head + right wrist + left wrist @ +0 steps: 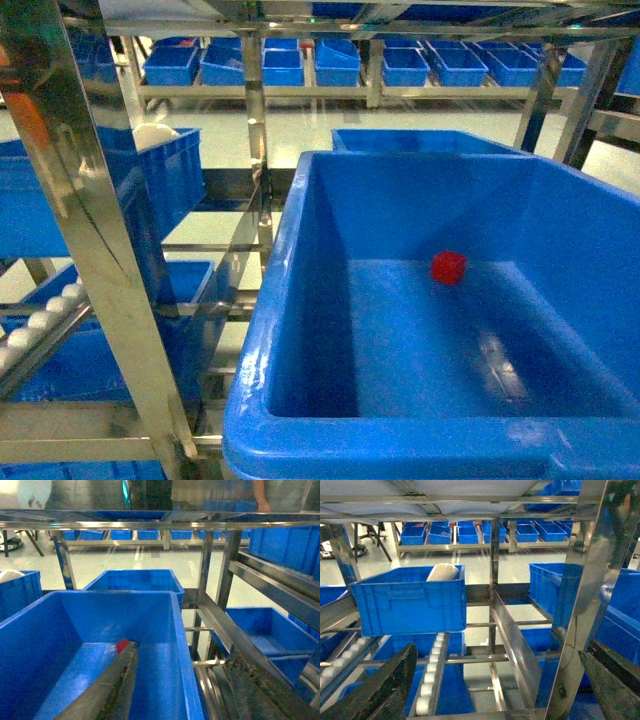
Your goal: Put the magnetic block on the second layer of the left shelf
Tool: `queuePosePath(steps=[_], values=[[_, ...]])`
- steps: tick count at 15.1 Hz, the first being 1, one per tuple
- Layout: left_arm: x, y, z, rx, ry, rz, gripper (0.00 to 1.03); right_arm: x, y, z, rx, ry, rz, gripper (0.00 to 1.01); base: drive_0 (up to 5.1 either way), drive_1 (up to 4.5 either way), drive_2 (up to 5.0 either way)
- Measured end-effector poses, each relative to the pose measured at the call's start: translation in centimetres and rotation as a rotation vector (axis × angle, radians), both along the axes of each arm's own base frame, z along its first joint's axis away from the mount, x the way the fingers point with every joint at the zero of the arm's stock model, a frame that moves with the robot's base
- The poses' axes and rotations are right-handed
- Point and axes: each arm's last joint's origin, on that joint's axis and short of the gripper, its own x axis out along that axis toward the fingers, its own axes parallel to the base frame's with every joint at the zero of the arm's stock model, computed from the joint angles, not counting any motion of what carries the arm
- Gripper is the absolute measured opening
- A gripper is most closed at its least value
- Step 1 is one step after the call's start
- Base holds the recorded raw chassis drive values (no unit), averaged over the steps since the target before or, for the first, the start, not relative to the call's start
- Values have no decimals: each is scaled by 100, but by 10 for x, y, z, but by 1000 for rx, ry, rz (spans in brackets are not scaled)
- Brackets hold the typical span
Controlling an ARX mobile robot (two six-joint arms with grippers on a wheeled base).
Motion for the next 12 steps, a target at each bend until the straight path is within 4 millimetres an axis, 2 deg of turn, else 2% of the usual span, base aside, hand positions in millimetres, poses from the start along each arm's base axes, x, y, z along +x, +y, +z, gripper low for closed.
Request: queuePosePath(steps=[7,8,12], values=[[0,0,0,0,0,0,98,-13,14,-26,-5,2,-15,4,0,0,0],[0,0,0,0,0,0,98,-14,17,-29,-9,3,0,2,0,0,0],[0,0,0,0,0,0,98,-20,18,-36,-9,-10,-2,2,0,0,0]])
